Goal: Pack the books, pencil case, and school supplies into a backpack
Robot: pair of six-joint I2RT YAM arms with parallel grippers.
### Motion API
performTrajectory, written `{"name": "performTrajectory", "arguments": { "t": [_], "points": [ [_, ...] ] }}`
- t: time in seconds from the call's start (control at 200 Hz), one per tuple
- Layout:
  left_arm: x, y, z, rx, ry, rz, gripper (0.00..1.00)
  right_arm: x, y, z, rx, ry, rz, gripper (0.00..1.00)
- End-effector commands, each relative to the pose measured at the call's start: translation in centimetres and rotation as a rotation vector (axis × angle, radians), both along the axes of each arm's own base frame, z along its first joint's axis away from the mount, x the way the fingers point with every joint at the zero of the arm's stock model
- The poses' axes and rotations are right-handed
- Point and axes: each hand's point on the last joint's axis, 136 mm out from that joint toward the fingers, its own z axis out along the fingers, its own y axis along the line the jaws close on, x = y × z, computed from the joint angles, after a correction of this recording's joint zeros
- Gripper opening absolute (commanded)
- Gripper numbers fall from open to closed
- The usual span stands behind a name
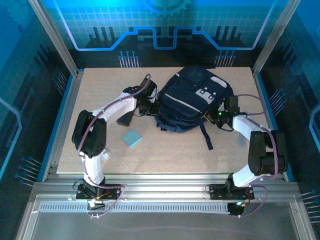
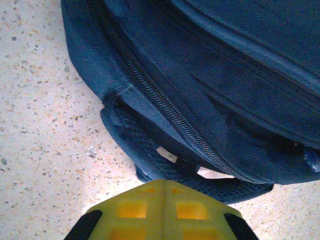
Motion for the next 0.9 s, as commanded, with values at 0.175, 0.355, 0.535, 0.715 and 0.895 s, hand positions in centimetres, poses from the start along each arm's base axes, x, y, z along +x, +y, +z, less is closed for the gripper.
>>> {"name": "performTrajectory", "arguments": {
  "t": [0.175, 0.355, 0.535, 0.715, 0.895],
  "points": [
    [-2.0, -4.2, 1.2, -0.068, -0.022, -0.107, 0.0, 2.4, -0.7, 2.8, -0.068, -0.077, 0.102, 0.0],
    [-1.3, -7.3, 3.5, -0.214, -0.022, -0.028, 0.55, 2.1, -0.1, 2.7, -0.058, -0.073, 0.127, 0.0],
    [-0.3, -9.8, 3.5, -0.252, -0.045, -0.021, 0.63, 2.1, 0.2, 2.8, -0.047, -0.08, 0.139, 0.0],
    [0.6, -10.9, 1.9, -0.226, -0.021, -0.019, 0.63, 2.2, 0.4, 3.2, -0.045, -0.088, 0.147, 0.0],
    [0.7, -11.5, -0.3, -0.212, 0.018, 0.001, 0.6, 2.2, 0.6, 3.2, -0.038, -0.095, 0.15, 0.0]
  ]
}}
